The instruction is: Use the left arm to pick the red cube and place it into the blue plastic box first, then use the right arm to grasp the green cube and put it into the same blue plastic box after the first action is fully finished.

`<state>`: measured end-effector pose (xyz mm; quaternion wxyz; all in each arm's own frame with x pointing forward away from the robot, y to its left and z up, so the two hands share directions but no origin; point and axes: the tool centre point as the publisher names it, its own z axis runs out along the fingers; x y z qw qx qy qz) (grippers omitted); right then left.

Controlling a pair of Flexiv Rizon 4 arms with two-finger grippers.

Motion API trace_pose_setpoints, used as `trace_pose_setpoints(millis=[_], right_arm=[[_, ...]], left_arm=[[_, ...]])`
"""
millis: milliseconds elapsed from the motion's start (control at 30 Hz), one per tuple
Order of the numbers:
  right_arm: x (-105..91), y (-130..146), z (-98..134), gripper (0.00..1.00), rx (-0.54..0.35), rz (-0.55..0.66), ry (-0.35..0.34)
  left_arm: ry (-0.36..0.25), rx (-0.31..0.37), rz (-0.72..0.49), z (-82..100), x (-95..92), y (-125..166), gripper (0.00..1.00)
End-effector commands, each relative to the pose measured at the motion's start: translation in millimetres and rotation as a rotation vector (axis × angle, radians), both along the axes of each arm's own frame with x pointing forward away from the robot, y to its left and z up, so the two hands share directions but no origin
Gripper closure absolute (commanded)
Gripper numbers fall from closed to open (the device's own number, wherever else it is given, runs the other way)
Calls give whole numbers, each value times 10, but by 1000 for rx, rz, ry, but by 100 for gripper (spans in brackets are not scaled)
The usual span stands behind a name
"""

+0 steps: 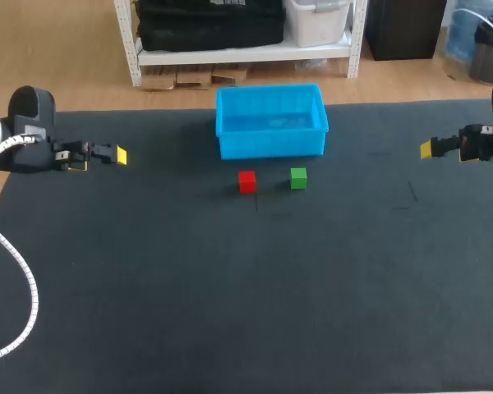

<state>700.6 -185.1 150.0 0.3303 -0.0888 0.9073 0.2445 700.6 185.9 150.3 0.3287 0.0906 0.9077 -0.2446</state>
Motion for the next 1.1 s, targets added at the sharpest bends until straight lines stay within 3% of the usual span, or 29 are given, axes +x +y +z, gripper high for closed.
trace_pose_setpoints(millis=[33, 600, 667, 800, 867, 967, 1033, 1100], right_arm=[[-2, 0, 0, 0, -1, 0, 0], [-2, 0, 0, 0, -1, 0, 0], [-2, 0, 0, 0, -1, 0, 0], [-2, 0, 0, 0, -1, 0, 0], [-2, 0, 0, 0, -1, 0, 0], [-2, 0, 0, 0, -1, 0, 0], [-2, 0, 0, 0, -1, 0, 0], [-2, 0, 0, 0, -1, 0, 0]], left_arm=[[-1, -1, 0, -2, 0, 1, 0], [-1, -1, 0, -2, 0, 1, 0], [-32, 30, -8, 21, 11, -66, 0], [-30, 78, -43, 81, 2, -194, 0], [21, 78, -67, 109, -5, -255, 0], [38, 116, -84, 136, -6, -346, 0], [7, 190, -81, 140, -2, -433, 0], [61, 215, -72, 122, 15, -516, 0]])
